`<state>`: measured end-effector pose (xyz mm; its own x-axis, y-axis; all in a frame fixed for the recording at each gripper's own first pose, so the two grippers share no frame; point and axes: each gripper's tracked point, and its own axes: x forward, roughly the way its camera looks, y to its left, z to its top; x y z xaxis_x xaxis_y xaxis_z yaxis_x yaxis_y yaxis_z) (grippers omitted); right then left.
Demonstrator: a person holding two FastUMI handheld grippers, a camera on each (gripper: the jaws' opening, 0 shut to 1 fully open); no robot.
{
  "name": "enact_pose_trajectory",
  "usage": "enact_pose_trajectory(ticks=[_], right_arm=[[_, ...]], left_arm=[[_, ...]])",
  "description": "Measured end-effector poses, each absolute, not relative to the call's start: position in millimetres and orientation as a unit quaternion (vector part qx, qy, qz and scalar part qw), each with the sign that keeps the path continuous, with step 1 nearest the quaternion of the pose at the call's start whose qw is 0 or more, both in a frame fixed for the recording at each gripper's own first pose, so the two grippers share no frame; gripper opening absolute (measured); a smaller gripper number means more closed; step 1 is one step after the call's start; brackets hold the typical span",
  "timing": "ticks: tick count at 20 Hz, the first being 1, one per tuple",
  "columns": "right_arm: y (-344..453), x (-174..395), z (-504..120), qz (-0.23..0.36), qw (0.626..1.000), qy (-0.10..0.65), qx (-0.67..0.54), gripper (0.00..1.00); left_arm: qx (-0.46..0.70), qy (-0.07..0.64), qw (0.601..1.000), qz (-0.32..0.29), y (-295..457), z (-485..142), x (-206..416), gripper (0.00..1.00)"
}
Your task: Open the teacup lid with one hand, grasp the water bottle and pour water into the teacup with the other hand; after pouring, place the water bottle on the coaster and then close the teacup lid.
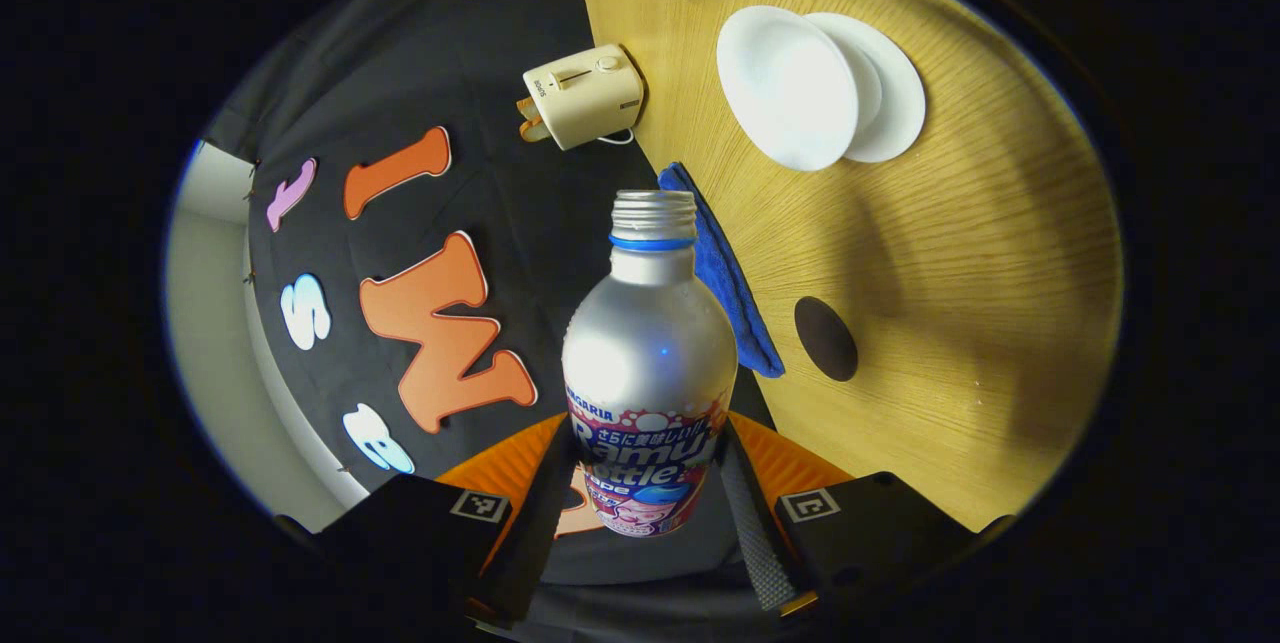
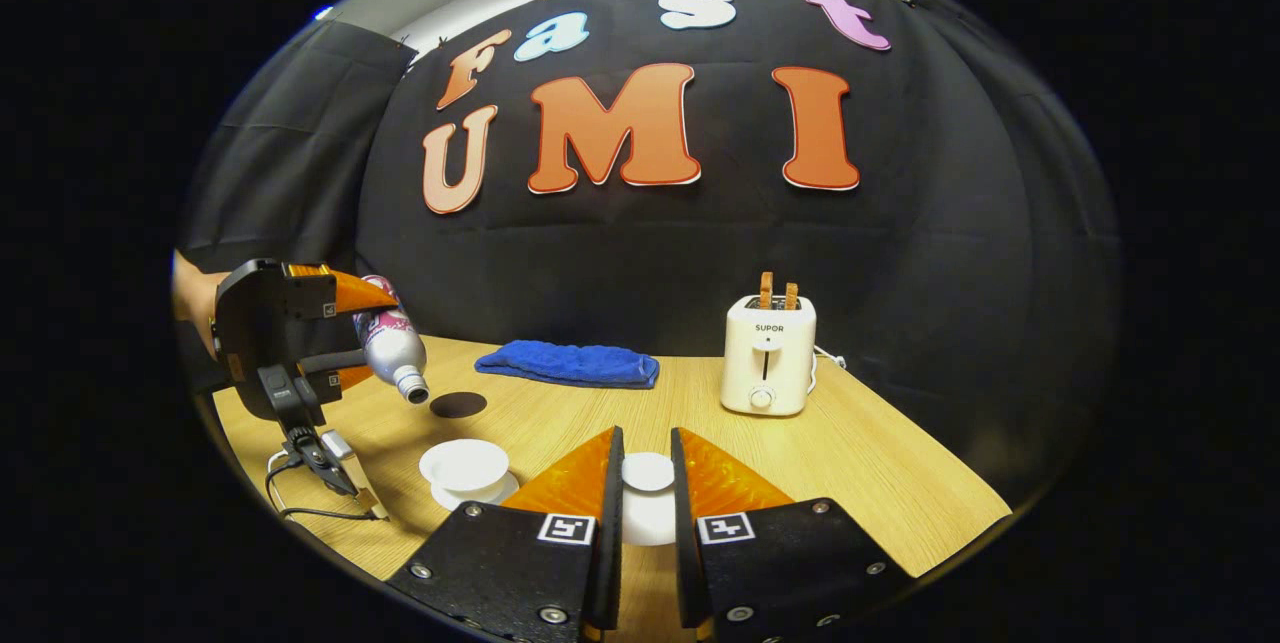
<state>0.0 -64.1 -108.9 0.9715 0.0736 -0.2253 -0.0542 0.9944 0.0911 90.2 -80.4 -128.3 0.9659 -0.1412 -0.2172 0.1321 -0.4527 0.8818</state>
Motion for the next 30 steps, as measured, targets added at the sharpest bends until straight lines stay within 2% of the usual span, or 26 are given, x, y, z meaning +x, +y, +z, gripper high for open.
enact_pose_trajectory(ticks=[15,16,17,20,23,24,25,30], right_arm=[[-63.5,-1.6,-102.5,0.037,0.993,0.108,0.033,0.23],[-62.1,-1.9,-102.7,0.041,0.993,0.109,0.032,0.23],[-61.3,-2.4,-102.2,0.043,0.993,0.109,0.028,0.23],[-65.4,-2.3,-98.8,0.039,0.993,0.108,0.012,0.23],[-64.3,-2.7,-96.0,0.041,0.993,0.106,0.013,0.23],[-64.2,-2.7,-96.9,0.04,0.993,0.106,0.012,0.23],[-63.8,-2.4,-97.5,0.039,0.993,0.107,0.011,0.23],[-61.5,-2.6,-102.1,0.043,0.993,0.111,0.013,0.23]], left_arm=[[0.876,-0.046,0.47,-0.103,-84.1,-72.1,96.9,0.81],[0.879,-0.05,0.463,-0.103,-86.1,-68.8,97.9,0.86],[0.882,-0.055,0.458,-0.102,-89.5,-61.5,98.3,0.81],[0.886,-0.072,0.447,-0.097,-100.1,-40.9,103.8,0.83],[0.892,-0.089,0.433,-0.098,-118.4,-30.0,104.0,0.8],[0.894,-0.092,0.428,-0.1,-122.5,-31.8,105.0,0.83],[0.897,-0.091,0.422,-0.101,-123.0,-36.4,106.0,0.8],[0.903,-0.09,0.404,-0.116,-121.2,-67.2,105.7,0.83]])
